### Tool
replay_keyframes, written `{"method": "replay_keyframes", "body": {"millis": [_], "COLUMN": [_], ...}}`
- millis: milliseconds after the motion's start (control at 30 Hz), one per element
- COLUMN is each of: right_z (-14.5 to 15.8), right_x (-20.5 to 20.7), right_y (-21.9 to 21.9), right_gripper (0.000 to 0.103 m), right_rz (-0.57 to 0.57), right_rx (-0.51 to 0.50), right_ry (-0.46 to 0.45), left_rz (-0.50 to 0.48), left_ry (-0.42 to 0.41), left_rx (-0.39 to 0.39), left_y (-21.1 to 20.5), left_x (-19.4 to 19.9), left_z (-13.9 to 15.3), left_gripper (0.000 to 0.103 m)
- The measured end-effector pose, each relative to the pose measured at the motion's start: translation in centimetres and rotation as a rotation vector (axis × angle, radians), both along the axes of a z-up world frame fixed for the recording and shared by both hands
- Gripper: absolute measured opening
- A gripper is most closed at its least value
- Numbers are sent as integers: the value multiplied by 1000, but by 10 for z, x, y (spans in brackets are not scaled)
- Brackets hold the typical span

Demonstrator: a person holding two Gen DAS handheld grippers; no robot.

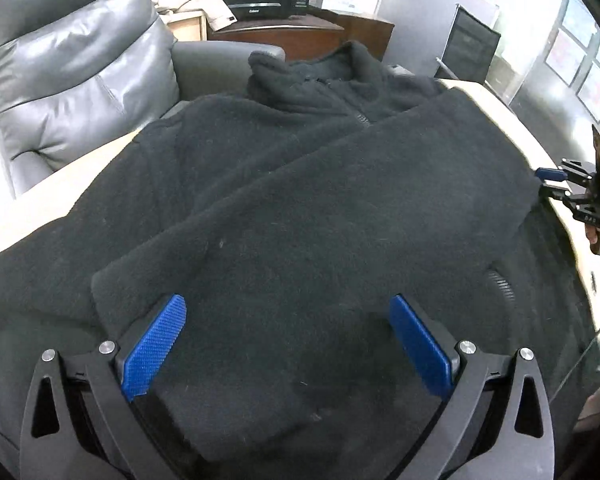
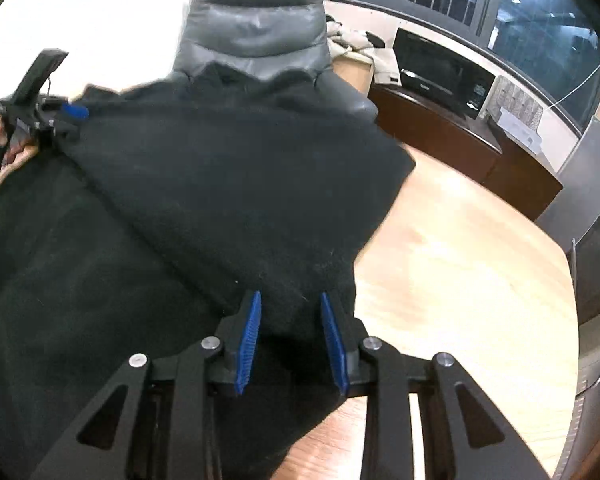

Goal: Fold clothes

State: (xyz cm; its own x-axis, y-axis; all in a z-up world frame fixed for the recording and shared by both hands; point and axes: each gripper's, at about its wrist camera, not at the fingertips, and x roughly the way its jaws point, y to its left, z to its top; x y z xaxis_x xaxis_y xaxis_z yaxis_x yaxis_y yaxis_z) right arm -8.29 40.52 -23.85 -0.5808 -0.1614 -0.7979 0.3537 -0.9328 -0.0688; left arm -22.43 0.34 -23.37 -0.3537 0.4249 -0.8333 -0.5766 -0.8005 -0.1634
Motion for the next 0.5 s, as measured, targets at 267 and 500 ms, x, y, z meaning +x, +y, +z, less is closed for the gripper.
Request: {"method": "replay_keyframes", "body": {"millis": [267, 500], "right_z": [-19, 39], "right_x": [8, -48], "right_y": [9, -31], "right_gripper": [27, 73], "right_rz": [5, -45], "right_rx": [-87, -103], "right_ry": [-97, 24], "left_rz": [16, 43], "left_ry": [-23, 3], "left_rx": [-16, -1], "left_y": [-24, -23], "left_x": [0, -2], "left_z": [-13, -13], "left_gripper": [103, 103]}}
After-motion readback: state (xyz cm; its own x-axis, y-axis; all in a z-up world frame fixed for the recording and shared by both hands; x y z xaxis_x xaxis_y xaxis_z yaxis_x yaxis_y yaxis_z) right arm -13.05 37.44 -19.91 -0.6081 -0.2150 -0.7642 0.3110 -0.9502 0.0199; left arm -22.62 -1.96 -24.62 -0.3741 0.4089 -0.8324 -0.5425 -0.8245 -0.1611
